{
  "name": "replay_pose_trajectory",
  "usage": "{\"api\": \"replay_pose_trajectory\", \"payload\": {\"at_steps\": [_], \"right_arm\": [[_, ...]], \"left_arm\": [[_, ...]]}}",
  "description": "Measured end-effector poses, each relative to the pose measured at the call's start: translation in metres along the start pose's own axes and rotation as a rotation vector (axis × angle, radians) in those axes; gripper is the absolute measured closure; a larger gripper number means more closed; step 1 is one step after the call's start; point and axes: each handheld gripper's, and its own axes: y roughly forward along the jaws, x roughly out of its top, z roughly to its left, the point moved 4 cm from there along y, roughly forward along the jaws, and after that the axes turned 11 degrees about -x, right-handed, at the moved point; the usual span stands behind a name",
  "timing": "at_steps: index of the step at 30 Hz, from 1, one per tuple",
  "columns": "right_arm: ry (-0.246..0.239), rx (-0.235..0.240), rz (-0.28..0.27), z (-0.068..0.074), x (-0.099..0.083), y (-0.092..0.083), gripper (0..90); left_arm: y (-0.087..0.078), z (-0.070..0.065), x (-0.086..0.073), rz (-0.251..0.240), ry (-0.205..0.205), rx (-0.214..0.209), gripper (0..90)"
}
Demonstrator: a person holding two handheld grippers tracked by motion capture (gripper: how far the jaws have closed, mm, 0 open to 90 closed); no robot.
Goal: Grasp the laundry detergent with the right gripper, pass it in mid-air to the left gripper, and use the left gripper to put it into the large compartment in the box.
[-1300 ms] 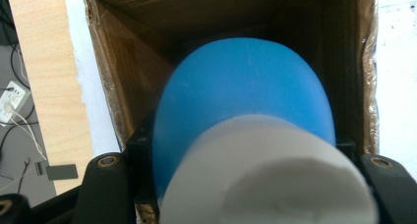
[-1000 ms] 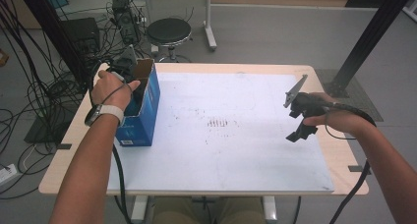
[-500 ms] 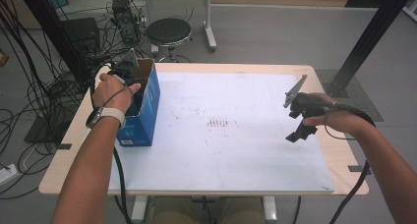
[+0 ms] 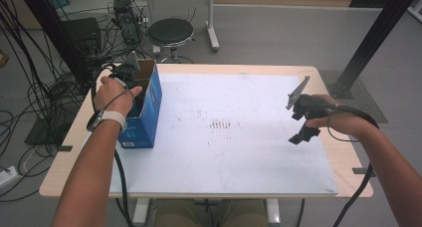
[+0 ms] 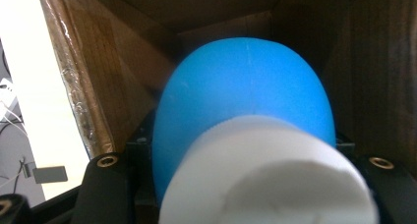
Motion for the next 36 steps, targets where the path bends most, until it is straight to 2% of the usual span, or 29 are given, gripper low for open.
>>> {"api": "replay_pose_trajectory", "payload": {"at_steps": [36], "right_arm": [[-0.002,0.001,0.005,0.0026,0.0004,-0.0004,6.2]], "left_arm": [[0.0004,0.0017,-0.0013,-0.004,-0.002,-0.006,38.1]]}}
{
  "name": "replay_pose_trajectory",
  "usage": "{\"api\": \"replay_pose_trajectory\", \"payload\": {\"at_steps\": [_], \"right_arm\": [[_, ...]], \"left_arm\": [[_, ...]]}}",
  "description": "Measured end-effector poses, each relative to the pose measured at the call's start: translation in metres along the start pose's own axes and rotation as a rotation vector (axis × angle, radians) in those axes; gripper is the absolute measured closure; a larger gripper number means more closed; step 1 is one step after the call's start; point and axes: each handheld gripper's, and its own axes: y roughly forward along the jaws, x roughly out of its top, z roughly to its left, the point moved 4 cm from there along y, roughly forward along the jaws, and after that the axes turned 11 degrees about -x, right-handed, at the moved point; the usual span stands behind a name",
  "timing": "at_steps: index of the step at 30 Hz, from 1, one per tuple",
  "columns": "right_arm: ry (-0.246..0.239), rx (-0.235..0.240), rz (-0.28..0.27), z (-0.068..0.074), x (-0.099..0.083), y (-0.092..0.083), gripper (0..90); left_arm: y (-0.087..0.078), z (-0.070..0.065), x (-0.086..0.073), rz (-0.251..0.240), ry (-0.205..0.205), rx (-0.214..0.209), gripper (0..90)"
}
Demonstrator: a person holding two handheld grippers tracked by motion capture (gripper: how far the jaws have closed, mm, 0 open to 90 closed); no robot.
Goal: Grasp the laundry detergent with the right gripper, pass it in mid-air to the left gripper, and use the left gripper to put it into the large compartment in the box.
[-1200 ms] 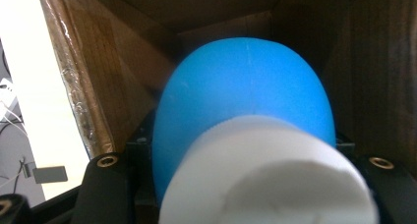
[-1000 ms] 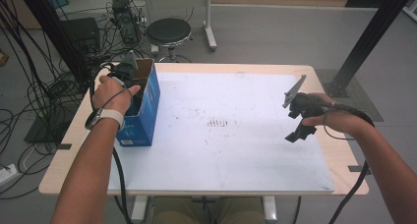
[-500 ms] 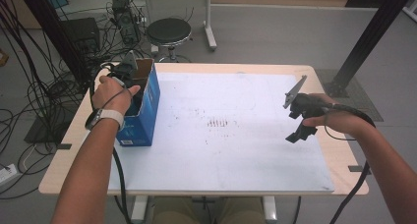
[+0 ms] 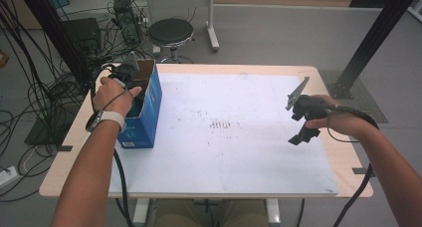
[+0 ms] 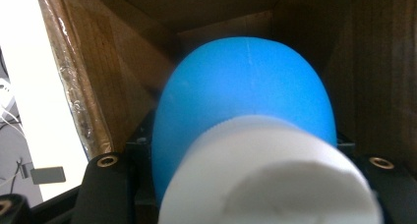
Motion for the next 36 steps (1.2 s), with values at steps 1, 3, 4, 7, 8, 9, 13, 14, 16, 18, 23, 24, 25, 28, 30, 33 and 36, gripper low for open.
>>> {"api": "replay_pose_trajectory", "payload": {"at_steps": [1,3,4,7,8,9,13,14,16,18,23,24,25,28,30,33,36], "right_arm": [[0.001,0.001,0.0,0.0,0.0,-0.0002,6.2],[0.002,-0.002,0.0,-0.0003,0.0,-0.0008,6.2],[0.002,-0.002,0.001,-0.0004,-0.0001,-0.0012,6.2],[0.002,-0.002,0.0,-0.0003,-0.0001,-0.0015,6.2],[0.001,-0.002,-0.001,-0.0002,-0.0001,-0.0015,6.2],[0.002,-0.002,0.0,-0.0001,-0.0003,-0.0015,6.2],[0.001,-0.003,0.001,0.0002,-0.0008,-0.0014,6.2],[0.003,-0.003,0.0,0.0002,-0.0008,-0.0017,6.2],[0.0,-0.004,-0.002,0.0002,-0.0006,-0.0019,6.2],[0.002,-0.003,-0.003,0.0004,-0.0005,-0.0021,6.2],[0.002,-0.002,-0.004,0.0008,-0.0008,-0.0016,6.2],[0.002,-0.002,-0.004,0.0007,-0.001,-0.0016,6.2],[0.002,-0.003,-0.003,0.0007,-0.0011,-0.0017,6.2],[0.002,-0.005,-0.002,0.0006,-0.0013,-0.0022,6.2],[0.001,-0.005,-0.004,0.0007,-0.001,-0.0024,6.2],[0.0,-0.005,-0.005,0.0005,-0.0008,-0.0029,6.1],[0.002,-0.005,-0.005,0.0005,-0.0008,-0.0029,6.2]], "left_arm": [[0.0001,0.0001,-0.0001,-0.001,-0.002,-0.001,38.1],[0.0,0.0001,-0.0003,0.001,-0.001,-0.001,38.1],[0.0,0.0,-0.0003,0.001,-0.002,-0.001,38.1],[0.0001,-0.0001,-0.0002,0.0,-0.001,0.0,38.1],[0.0001,-0.0001,-0.0003,0.0,-0.001,0.0,38.1],[0.0,0.0,-0.0004,0.0,0.0,0.0,38.1],[0.0001,0.0001,-0.0007,-0.001,0.0,-0.001,38.1],[0.0001,0.0,-0.0007,0.0,0.0,-0.001,38.1],[0.0001,-0.0004,-0.0007,0.0,0.0,0.001,38.1],[0.0001,-0.0005,-0.0007,-0.001,0.0,0.001,38.1],[0.0001,-0.0002,-0.001,-0.002,-0.001,0.001,38.1],[0.0,-0.0002,-0.001,-0.001,-0.001,0.002,38.1],[0.0,-0.0003,-0.001,-0.001,-0.001,0.002,38.1],[0.0001,-0.0005,-0.0009,-0.001,-0.001,0.002,38.0],[0.0001,-0.0005,-0.001,-0.002,-0.001,0.001,38.1],[0.0001,-0.0003,-0.0011,-0.001,-0.001,0.001,38.1],[0.0001,-0.0002,-0.0012,-0.003,-0.001,0.001,38.1]]}}
